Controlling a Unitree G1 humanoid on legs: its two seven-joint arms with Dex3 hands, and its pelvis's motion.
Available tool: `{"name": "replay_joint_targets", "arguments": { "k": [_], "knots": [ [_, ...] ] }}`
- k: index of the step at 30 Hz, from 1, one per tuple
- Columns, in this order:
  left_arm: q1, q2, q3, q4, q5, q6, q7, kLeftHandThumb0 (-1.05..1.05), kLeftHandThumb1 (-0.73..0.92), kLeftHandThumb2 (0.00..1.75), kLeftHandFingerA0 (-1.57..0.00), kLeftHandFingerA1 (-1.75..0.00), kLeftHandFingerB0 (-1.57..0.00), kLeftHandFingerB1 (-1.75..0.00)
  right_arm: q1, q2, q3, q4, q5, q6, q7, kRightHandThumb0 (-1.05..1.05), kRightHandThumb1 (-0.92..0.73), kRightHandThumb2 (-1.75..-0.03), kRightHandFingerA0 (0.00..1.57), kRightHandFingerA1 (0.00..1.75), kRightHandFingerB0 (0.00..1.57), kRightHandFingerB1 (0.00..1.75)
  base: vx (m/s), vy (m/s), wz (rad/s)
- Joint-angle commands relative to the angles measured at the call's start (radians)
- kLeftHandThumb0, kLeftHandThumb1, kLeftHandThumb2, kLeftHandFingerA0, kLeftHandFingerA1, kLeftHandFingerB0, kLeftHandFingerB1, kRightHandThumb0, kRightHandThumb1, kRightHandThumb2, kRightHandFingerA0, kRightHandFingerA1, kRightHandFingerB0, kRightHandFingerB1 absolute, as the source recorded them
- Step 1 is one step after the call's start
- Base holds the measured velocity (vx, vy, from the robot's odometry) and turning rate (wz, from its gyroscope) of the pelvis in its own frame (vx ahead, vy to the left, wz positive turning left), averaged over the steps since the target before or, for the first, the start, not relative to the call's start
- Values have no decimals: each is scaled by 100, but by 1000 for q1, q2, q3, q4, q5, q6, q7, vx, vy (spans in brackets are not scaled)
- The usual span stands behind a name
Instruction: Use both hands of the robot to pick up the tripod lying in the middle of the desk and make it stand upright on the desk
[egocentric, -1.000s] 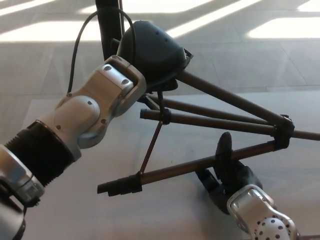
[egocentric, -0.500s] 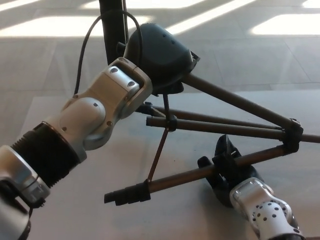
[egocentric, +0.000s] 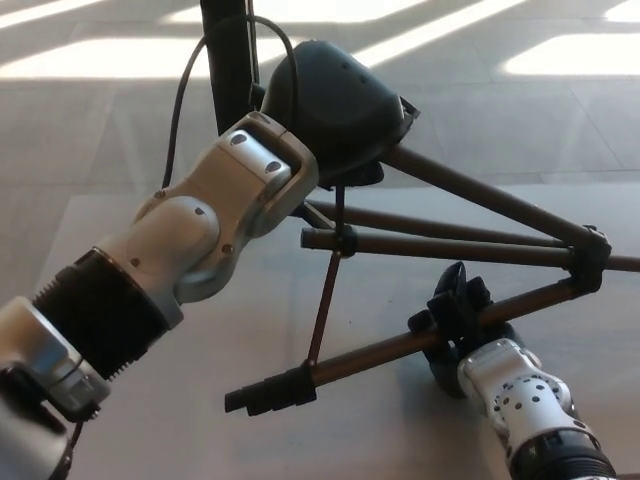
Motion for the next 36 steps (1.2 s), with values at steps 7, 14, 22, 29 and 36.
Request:
{"name": "replay_joint_targets", "arguments": {
  "k": [7, 14, 22, 29, 36],
  "knots": [
    [-91, -30, 264, 86, -73, 35, 111, -18, 49, 71, -89, -175, -72, -153, 110, -91, 47, -90, -241, -80, -53, -105, -28, -170, 157, 169, 157, 142, 0, 0, 0],
    [-30, -32, 373, 90, -132, 10, 184, -25, 51, 82, -93, -175, -71, -175, 123, -178, 106, -180, -368, -130, -88, -104, -28, -175, 157, 175, 157, 130, 0, 0, 0],
    [98, -35, 461, 36, -166, 75, 184, -24, 53, 72, -92, -175, -73, -170, 189, -360, 258, -591, -583, 30, -106, -49, -36, -151, 123, 175, 104, 163, 0, 0, 0],
    [276, -64, 564, -66, -220, 97, 187, -18, 53, 65, -91, -175, -76, -166, 96, -598, 296, -779, -620, 253, -16, -22, -42, -126, 107, 164, 93, 139, 0, 0, 0],
    [424, -116, 622, -149, -222, 147, 203, -17, 56, 60, -89, -175, -74, -164, -83, -853, 383, -811, -585, 438, 216, -21, -54, -105, 105, 167, 84, 126, 0, 0, 0]
  ]
}}
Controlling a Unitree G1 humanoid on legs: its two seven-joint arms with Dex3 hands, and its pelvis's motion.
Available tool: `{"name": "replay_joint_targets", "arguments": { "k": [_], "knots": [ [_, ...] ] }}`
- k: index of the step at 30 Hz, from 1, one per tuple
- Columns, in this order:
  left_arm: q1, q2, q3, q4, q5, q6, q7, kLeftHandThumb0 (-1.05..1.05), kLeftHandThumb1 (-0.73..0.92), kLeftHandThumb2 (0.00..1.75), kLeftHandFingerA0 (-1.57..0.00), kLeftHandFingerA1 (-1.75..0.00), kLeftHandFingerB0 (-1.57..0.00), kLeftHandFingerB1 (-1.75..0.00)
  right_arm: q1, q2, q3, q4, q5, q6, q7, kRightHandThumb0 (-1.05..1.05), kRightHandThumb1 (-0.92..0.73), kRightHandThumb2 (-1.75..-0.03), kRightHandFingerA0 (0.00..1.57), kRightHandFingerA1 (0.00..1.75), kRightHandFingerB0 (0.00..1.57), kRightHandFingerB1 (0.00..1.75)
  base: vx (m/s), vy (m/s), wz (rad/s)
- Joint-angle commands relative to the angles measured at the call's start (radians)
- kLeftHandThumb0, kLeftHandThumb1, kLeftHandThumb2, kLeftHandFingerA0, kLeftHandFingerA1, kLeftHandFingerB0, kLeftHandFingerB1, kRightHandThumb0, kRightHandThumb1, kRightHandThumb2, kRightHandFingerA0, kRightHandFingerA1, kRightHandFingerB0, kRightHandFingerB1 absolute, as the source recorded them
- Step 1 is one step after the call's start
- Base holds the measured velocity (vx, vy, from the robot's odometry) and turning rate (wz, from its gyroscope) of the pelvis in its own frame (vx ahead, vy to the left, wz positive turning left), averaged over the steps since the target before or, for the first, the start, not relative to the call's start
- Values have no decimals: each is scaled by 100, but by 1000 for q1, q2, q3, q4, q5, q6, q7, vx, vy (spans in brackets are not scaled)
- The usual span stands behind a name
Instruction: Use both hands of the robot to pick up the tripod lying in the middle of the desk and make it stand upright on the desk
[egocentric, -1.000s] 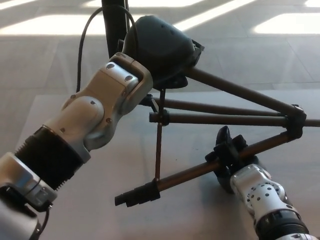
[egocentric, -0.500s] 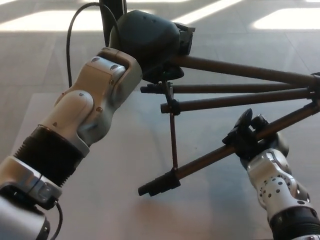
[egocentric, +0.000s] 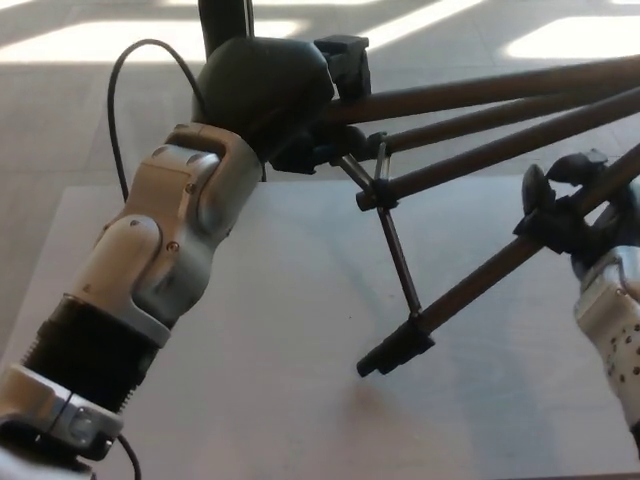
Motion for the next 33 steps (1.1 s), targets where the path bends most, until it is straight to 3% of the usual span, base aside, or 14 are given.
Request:
{"name": "replay_joint_targets", "arguments": {
  "k": [1, 2, 3, 7, 8, 14, 15, 16, 18, 19, 20, 22, 26, 33],
  "knots": [
    [248, 13, 243, -130, -75, 179, 152, -17, 53, 64, -93, -175, -71, -174, -189, -514, 121, -245, -295, 336, 230, -29, -47, -116, 127, 139, 100, 119, 0, 0, 0],
    [272, 7, 251, -139, -79, 173, 159, -17, 53, 64, -93, -175, -71, -174, -219, -554, 157, -237, -340, 316, 269, -29, -47, -116, 127, 139, 100, 119, 0, 0, 0],
    [287, -3, 259, -148, -83, 186, 157, -17, 55, 64, -92, -175, -69, -175, -249, -582, 180, -232, -357, 316, 305, -25, -45, -121, 96, 171, 84, 142, 0, 0, 0],
    [358, -67, 309, -193, -115, 244, 159, -16, 52, 71, -93, -175, -75, -175, -401, -693, 291, -182, -456, 304, 448, -29, -48, -120, 99, 169, 85, 140, 0, 0, 0],
    [379, -80, 318, -203, -123, 238, 170, -16, 48, 73, -96, -175, -76, -175, -436, -705, 310, -158, -478, 281, 470, -40, -61, -98, 95, 171, 84, 142, 0, 0, 0],
    [459, -171, 348, -275, -130, 354, 117, -23, 59, 58, -96, -175, -69, -175, -584, -709, 413, -128, -527, 302, 516, -27, -40, -130, 94, 175, 79, 144, 0, 0, 0],
    [496, -190, 349, -296, -142, 345, 114, -27, 43, 83, -123, -144, -105, -133, -589, -695, 433, -170, -535, 329, 495, -26, -37, -132, 91, 174, 78, 145, 0, 0, 0],
    [523, -219, 360, -309, -163, 351, 113, -23, 58, 60, -92, -175, -69, -175, -604, -677, 451, -192, -523, 369, 492, -25, -37, -138, 90, 170, 79, 139, 0, 0, 0],
    [528, -226, 364, -314, -162, 352, 111, -23, 58, 60, -92, -175, -69, -175, -611, -679, 461, -194, -516, 378, 491, -25, -37, -138, 90, 170, 79, 139, 0, 0, 0],
    [543, -241, 364, -329, -162, 359, 108, -26, 61, 58, -90, -175, -70, -175, -611, -677, 468, -198, -514, 372, 494, -29, -51, -113, 85, 163, 78, 130, 0, 0, 0],
    [581, -269, 359, -353, -165, 359, 113, -26, 60, 58, -91, -175, -70, -175, -608, -661, 487, -204, -520, 354, 495, -31, -51, -113, 88, 170, 78, 139, 0, 0, 0],
    [625, -302, 357, -368, -175, 346, 126, -27, 60, 59, -91, -175, -70, -175, -615, -626, 518, -208, -534, 346, 483, -26, -37, -132, 95, 171, 86, 139, 0, 0, 0],
    [682, -350, 347, -389, -176, 344, 138, -26, 59, 63, -90, -175, -71, -175, -639, -573, 571, -222, -549, 365, 469, -24, -42, -129, 96, 160, 87, 121, 0, 0, 0],
    [740, -372, 341, -387, -180, 313, 140, -26, 59, 64, -89, -175, -69, -175, -613, -520, 569, -297, -511, 426, 452, -26, -30, -150, 102, 171, 93, 152, 0, 0, 0]
  ]
}}
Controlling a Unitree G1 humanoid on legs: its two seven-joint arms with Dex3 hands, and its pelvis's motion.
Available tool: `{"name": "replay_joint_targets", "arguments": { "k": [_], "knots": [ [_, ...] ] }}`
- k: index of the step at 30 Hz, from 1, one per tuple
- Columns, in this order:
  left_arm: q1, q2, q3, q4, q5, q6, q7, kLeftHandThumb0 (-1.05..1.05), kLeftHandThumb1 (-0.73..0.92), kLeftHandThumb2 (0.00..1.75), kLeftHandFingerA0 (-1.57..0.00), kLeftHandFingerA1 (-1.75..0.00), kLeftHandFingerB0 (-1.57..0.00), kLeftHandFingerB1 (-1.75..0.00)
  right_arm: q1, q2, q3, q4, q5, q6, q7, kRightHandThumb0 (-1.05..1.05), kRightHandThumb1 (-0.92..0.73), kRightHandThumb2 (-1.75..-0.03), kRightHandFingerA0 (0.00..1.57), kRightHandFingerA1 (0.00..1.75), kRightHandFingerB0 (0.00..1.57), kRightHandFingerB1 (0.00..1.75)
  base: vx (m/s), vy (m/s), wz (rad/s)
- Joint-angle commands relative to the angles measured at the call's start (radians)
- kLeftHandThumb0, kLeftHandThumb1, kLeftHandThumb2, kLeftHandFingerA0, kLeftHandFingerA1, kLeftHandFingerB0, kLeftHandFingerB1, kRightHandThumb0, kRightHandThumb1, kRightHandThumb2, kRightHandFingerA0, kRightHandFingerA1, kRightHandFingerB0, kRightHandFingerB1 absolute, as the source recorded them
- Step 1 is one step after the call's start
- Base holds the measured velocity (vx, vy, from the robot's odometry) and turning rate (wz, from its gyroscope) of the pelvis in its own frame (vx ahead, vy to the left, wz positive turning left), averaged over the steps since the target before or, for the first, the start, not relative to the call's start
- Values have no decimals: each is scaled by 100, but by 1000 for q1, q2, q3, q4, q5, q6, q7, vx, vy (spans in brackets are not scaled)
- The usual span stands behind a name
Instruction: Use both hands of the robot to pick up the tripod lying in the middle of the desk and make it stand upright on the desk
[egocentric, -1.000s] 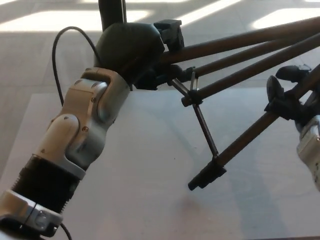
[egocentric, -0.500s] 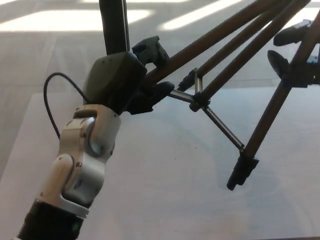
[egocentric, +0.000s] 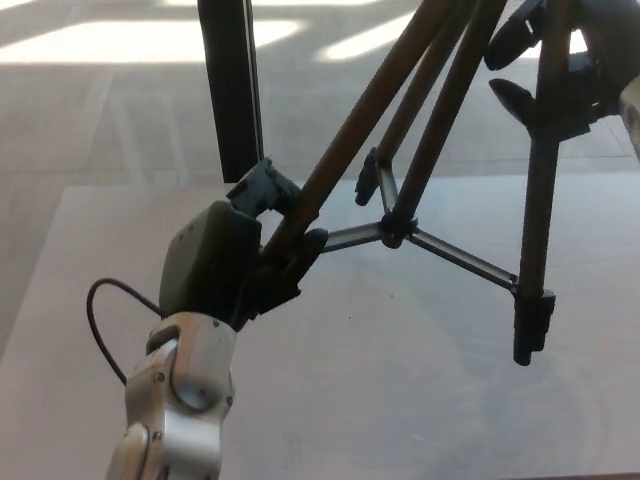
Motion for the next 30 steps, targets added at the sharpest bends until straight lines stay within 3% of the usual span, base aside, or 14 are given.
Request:
{"name": "replay_joint_targets", "arguments": {
  "k": [1, 10, 13, 14, 22, 30],
  "knots": [
    [184, -27, 88, -53, -51, 168, 48, -25, 59, 64, -89, -175, -69, -175, -180, -115, 39, -170, -270, 105, 101, -26, -30, -150, 100, 175, 92, 154, 0, 0, 0],
    [160, -28, 79, -41, -37, 202, 32, -27, 61, 59, -88, -175, -63, -175, -48, -72, 4, -244, -288, 69, 54, -24, -26, -153, 97, 174, 93, 155, 0, 0, 0],
    [154, -23, 71, -27, -31, 204, 33, -26, 61, 59, -86, -175, -63, -175, 22, -51, -34, -291, -249, 80, 57, -20, -36, -139, 92, 171, 84, 155, 0, 0, 0],
    [156, -22, 70, -20, -38, 191, 40, -26, 60, 60, -88, -175, -65, -175, 34, -43, -36, -299, -256, 83, 53, -22, -36, -138, 93, 166, 87, 152, 0, 0, 0],
    [160, -24, 59, -13, -39, 216, 35, -31, 63, 59, -86, -175, -67, -175, 100, -12, -58, -335, -288, 79, 62, -20, -37, -136, 92, 172, 84, 155, 0, 0, 0],
    [166, -5, 46, -9, -45, 272, -22, -35, 62, 63, -88, -175, -70, -175, 141, 43, -33, -232, -316, 37, 69, -18, -35, -139, 89, 174, 80, 156, 0, 0, 0]
  ]
}}
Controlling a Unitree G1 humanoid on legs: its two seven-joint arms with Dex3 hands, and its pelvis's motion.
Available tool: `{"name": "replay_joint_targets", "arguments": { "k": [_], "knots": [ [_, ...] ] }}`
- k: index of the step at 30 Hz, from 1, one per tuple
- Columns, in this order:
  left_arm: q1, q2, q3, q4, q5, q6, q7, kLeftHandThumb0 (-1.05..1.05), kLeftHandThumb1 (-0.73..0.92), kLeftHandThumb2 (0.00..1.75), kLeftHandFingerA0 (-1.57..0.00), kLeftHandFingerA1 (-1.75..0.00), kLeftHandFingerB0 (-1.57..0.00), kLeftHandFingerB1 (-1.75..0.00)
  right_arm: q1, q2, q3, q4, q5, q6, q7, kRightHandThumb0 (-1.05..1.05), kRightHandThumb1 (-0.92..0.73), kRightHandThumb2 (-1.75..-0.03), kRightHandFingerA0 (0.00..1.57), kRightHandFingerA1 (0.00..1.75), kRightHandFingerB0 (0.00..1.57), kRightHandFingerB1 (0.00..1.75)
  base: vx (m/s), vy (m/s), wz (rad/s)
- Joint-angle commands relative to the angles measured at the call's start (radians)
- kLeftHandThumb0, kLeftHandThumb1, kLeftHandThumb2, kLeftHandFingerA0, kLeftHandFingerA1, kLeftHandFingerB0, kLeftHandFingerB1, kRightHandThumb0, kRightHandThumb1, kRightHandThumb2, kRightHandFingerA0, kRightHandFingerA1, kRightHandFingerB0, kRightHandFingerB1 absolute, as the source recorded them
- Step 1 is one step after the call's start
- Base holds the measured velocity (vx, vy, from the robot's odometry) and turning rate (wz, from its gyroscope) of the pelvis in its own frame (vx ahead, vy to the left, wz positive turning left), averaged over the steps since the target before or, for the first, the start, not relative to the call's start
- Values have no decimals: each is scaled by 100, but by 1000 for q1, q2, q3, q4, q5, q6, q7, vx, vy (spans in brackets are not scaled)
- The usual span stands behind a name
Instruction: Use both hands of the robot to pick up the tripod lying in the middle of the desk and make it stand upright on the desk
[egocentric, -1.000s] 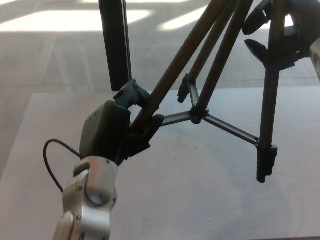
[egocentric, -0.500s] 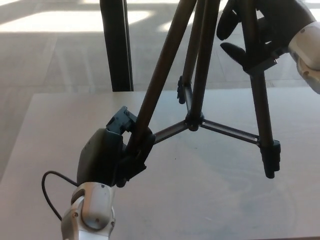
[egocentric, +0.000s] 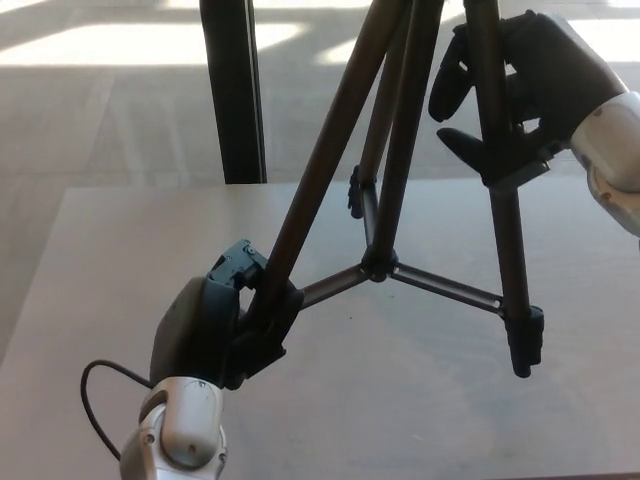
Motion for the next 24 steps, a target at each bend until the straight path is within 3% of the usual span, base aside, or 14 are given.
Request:
{"name": "replay_joint_targets", "arguments": {
  "k": [1, 5, 7, 8, 9, 10, 12, 18, 19, 20, 21, 22, 23, 24],
  "knots": [
    [34, 44, 26, 32, -1, 159, -2, -35, 61, 63, -90, -175, -71, -175, 19, 17, -35, 58, -135, -50, -7, -17, -37, -134, 89, 173, 80, 153, 0, 0, 0],
    [46, 47, 16, 50, -14, 176, -18, -34, 62, 64, -89, -175, -68, -175, 16, 38, -14, 82, -167, -24, 6, -17, -40, -129, 86, 170, 83, 141, 0, 0, 0],
    [48, 35, 16, 43, -15, 221, -34, -37, 64, 63, -90, -175, -67, -175, 19, 44, -10, 88, -181, -26, 8, -20, -38, -123, 94, 165, 86, 140, 0, 0, 0],
    [62, 28, 9, 44, -24, 230, -47, -35, 65, 62, -96, -175, -69, -175, 17, 60, -9, 101, -176, -7, 9, -16, -44, -124, 85, 170, 77, 144, 0, 0, 0],
    [70, 26, 6, 44, -33, 229, -54, -35, 66, 61, -97, -175, -70, -175, 16, 68, -9, 113, -179, -9, 10, -21, -48, -119, 113, 134, 90, 117, 0, 0, 0],
    [80, 21, 11, 48, -58, 204, -54, -33, 65, 61, -98, -175, -71, -175, 15, 76, -7, 122, -184, -5, 7, -16, -40, -122, 92, 166, 84, 143, 0, 0, 0],
    [80, 4, 11, 66, -62, 220, -41, -37, 63, 62, -96, -175, -69, -175, 12, 96, -5, 144, -190, 1, 7, -18, -40, -120, 88, 170, 81, 145, 0, 0, 0],
    [80, -11, 10, 70, -74, 237, -32, -35, 63, 63, -96, -175, -66, -174, -1, 104, 12, 174, -221, -14, 40, -25, -50, -114, 95, 150, 88, 130, 0, 0, 0],
    [89, -7, 4, 73, -78, 224, -37, -46, 45, 91, -123, -142, -103, -131, 1, 109, 19, 169, -232, -8, 38, -20, -51, -112, 94, 151, 85, 123, 0, 0, 0],
    [92, -2, 0, 76, -81, 216, -38, -46, 45, 91, -123, -142, -103, -131, 3, 112, 18, 167, -237, -8, 38, -20, -51, -112, 94, 151, 85, 123, 0, 0, 0],
    [87, 4, 0, 83, -85, 216, -40, -37, 63, 64, -98, -175, -70, -173, 2, 116, 16, 171, -236, -6, 45, -25, -49, -115, 95, 148, 88, 125, 0, 0, 0],
    [86, 12, -6, 85, -81, 213, -41, -47, 44, 90, -123, -142, -103, -130, 0, 118, 17, 171, -238, 2, 50, -20, -50, -113, 89, 156, 83, 125, 0, 0, 0],
    [83, 20, -11, 85, -78, 221, -44, -39, 64, 63, -96, -175, -70, -170, 4, 117, 15, 172, -242, -9, 54, -19, -51, -111, 88, 155, 84, 123, 0, 0, 0],
    [79, 24, -13, 86, -78, 227, -47, -49, 43, 89, -123, -142, -102, -131, 6, 115, 14, 173, -245, -12, 60, -18, -54, -107, 87, 155, 84, 119, 0, 0, 0]
  ]
}}
